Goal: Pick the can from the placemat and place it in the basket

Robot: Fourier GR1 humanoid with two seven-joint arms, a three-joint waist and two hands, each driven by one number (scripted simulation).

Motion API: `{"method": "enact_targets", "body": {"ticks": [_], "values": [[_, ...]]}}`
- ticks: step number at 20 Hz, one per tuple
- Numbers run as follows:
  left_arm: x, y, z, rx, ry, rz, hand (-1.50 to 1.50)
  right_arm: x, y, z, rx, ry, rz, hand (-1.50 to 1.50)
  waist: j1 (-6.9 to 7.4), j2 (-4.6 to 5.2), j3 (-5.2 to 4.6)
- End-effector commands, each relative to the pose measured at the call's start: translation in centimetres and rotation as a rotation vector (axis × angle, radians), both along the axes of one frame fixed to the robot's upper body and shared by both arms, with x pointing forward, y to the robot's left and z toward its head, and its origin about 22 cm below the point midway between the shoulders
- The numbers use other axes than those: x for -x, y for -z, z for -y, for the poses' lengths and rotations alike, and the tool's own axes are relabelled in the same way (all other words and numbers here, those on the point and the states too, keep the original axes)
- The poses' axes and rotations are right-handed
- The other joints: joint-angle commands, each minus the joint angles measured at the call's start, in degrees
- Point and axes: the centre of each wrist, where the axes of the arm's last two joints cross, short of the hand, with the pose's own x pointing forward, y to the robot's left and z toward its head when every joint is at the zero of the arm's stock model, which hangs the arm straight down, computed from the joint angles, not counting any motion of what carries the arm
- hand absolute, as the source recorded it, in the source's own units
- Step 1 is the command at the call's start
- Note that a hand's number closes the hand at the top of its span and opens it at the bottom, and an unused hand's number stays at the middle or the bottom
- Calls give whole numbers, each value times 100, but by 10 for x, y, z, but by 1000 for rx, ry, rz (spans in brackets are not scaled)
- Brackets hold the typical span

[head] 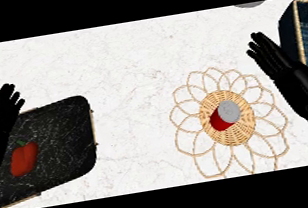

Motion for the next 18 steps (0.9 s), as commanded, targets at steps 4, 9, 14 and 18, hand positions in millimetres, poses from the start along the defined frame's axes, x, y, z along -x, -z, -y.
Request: {"method": "enact_targets", "body": {"ticks": [4,9,14,18], "values": [[-24,-5,38,-99,137,141,0,-36,-5,14,-1,-103,15,150,43,-152,-80],[-19,-4,69,-87,236,162,0,-10,21,-53,-82,-474,233,150,100,-164,-66],[-25,-10,65,-100,225,167,0,35,58,-117,164,-251,326,-150,-14,-218,-85],[-19,3,66,-96,215,160,0,23,16,-101,397,-57,323,-150,-98,-259,-107]]}}
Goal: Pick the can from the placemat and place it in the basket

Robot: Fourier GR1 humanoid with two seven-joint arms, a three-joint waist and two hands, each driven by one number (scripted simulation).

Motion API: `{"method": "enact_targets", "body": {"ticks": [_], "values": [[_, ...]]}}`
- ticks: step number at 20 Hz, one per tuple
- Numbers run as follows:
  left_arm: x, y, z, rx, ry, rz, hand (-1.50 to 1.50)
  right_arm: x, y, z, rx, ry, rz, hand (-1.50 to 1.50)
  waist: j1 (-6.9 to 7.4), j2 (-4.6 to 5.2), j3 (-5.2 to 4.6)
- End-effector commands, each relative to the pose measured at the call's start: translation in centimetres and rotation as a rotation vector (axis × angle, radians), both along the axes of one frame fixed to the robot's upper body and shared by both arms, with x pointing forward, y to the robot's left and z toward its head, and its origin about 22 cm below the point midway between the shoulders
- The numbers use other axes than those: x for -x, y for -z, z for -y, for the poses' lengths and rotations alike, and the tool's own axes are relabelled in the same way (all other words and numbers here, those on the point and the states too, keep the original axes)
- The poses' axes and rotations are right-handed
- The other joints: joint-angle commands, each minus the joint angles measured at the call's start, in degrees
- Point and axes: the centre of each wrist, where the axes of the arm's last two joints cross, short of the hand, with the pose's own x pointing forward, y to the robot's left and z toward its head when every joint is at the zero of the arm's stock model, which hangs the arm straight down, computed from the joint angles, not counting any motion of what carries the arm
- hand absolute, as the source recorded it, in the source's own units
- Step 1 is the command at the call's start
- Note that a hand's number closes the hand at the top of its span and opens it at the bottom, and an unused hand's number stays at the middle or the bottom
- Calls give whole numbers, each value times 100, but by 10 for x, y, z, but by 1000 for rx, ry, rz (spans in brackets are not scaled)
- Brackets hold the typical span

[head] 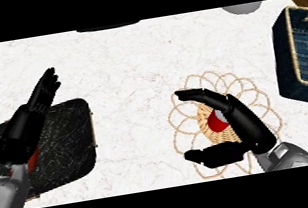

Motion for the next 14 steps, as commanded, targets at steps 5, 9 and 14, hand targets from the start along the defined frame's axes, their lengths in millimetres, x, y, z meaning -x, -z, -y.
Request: {"method": "enact_targets", "body": {"ticks": [5,9,14], "values": [[4,3,-8,-9,-29,-5,0,-14,-79,34,386,357,173,-150,-115,-79,-29],[4,5,-1,2,-16,-14,0,-8,-104,49,756,341,96,-150,-166,-76,-37],[2,3,1,-4,7,0,0,-3,-164,47,918,220,-86,-150,-13,-11,-18]]}}
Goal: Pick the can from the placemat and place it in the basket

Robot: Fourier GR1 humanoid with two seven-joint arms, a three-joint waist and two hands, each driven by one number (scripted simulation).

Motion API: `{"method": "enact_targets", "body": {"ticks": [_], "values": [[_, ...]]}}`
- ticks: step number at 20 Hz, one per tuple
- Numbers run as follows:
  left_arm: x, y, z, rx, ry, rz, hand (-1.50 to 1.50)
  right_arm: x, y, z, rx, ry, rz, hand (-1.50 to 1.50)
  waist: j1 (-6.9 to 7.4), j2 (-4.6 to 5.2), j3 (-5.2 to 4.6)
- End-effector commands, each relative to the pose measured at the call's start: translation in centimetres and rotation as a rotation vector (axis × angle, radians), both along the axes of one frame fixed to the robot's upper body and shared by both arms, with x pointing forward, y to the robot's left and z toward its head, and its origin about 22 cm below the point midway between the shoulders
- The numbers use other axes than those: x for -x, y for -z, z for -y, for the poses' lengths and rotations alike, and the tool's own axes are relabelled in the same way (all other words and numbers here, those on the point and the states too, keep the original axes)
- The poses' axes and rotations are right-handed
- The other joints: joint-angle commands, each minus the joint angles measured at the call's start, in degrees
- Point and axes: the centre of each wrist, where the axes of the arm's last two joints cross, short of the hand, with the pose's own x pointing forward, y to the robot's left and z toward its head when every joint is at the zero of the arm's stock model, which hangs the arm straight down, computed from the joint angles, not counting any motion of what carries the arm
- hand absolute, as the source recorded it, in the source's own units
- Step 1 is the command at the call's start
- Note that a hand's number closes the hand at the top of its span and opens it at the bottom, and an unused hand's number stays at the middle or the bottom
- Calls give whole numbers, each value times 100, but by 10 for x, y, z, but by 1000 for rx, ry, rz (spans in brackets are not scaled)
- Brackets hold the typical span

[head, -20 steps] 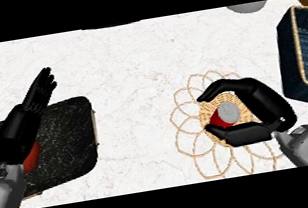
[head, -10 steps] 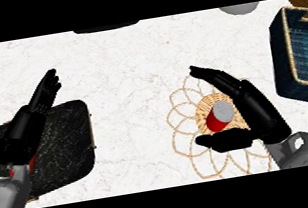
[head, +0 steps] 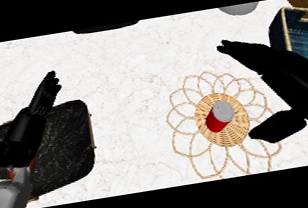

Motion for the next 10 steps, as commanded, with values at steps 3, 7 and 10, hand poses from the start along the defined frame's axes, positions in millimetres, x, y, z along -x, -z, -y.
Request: {"method": "enact_targets", "body": {"ticks": [3,7,10], "values": [[0,-11,-3,-9,38,7,0,13,-54,4,180,-38,-226,-150,113,41,23],[1,7,0,11,7,-7,0,41,-81,15,155,-23,-261,-150,36,53,31],[4,-10,1,-2,13,13,0,51,-95,24,113,-1,-259,-150,82,55,36]]}}
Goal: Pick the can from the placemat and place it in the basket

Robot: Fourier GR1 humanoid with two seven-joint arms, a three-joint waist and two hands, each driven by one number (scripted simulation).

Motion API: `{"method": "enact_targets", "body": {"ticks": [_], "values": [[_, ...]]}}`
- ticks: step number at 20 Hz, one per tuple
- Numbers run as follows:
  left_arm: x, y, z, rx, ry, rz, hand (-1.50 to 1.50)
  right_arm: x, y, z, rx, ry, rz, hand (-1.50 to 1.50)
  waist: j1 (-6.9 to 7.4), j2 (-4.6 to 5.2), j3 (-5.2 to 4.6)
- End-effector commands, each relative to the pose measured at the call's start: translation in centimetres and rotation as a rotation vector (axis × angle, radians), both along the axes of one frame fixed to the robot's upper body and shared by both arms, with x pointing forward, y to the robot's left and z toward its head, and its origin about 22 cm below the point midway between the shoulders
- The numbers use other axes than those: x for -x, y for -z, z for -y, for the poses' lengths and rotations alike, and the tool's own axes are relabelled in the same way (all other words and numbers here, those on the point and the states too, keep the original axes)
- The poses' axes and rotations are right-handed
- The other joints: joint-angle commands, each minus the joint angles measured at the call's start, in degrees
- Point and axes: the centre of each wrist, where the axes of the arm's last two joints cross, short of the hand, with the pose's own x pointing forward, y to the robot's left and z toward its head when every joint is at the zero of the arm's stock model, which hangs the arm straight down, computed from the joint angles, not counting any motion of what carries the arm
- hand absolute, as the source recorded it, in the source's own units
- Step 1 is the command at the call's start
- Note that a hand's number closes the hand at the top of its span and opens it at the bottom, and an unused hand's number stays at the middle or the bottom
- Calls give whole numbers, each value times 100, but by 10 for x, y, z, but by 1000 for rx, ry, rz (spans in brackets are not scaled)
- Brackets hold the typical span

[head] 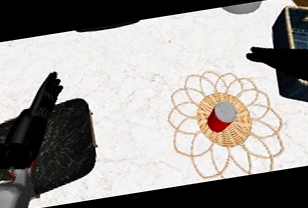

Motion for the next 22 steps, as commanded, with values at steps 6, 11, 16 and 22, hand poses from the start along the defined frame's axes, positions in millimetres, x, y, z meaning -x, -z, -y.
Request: {"method": "enact_targets", "body": {"ticks": [6,11,16,22], "values": [[17,0,-3,-3,20,9,0,27,9,25,2,31,1,-150,47,15,12],[-7,-8,-9,-2,15,23,0,0,39,29,-93,65,6,-150,89,35,11],[-15,8,7,4,18,8,0,-13,78,17,-144,55,23,-150,82,41,11],[-7,0,-3,-13,9,3,0,-16,136,13,-119,56,47,-150,79,36,13]]}}
